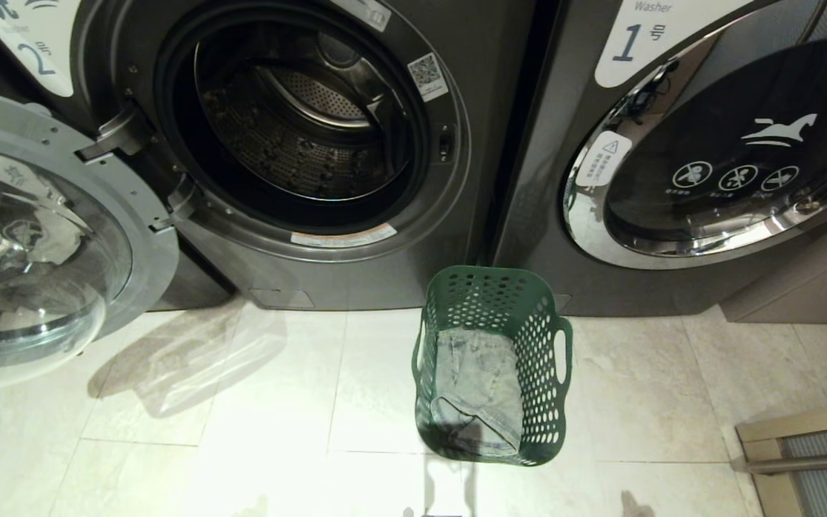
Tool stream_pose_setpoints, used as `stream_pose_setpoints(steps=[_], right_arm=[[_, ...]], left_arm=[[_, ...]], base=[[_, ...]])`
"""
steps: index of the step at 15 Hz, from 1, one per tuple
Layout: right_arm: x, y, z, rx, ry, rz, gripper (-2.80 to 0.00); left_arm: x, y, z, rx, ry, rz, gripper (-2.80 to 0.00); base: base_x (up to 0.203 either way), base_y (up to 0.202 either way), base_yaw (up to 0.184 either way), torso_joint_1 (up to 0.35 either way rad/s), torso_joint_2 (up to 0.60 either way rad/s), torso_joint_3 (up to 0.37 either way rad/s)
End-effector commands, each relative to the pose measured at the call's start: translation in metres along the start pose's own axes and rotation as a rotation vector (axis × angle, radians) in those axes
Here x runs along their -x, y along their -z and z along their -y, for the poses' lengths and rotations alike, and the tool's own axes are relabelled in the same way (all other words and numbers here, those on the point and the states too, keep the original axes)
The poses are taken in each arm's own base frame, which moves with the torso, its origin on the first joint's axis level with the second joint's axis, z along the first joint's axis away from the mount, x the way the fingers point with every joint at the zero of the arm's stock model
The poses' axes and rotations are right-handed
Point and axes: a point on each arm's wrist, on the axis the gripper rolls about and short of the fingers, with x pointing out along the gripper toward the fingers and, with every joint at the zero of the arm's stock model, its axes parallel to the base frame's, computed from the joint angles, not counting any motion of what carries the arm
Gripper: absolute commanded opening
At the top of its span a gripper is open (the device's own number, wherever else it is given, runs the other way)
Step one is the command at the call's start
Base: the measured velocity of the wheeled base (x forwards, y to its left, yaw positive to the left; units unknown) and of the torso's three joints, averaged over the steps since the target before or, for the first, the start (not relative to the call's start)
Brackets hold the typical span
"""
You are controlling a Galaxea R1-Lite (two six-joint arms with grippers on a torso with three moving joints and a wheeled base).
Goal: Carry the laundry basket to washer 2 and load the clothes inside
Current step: Place the clothes into the washing machine
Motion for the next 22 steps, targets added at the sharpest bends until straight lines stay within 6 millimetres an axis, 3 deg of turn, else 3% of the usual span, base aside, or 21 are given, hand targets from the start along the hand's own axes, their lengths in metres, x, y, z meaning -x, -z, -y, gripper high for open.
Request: stream_pose_setpoints(steps=[1,6,22], right_arm=[[-0.0001,0.0000,0.0000,0.002,-0.001,-0.001,-2.80],[-0.0001,0.0000,0.0000,-0.002,-0.001,-0.002,-2.80],[-0.0001,0.0001,-0.0002,0.084,-0.009,-0.002,-2.80]], left_arm=[[-0.0002,0.0004,0.0000,-0.001,0.000,-0.002,-2.80],[-0.0002,0.0004,0.0000,0.004,-0.001,-0.002,-2.80],[-0.0002,0.0003,-0.0001,-0.002,-0.003,-0.001,-2.80]], base=[[0.000,0.192,0.000,-0.002,0.00,0.002],[0.000,0.174,-0.002,0.001,0.00,0.001],[0.000,0.000,0.000,0.000,0.00,0.000]])
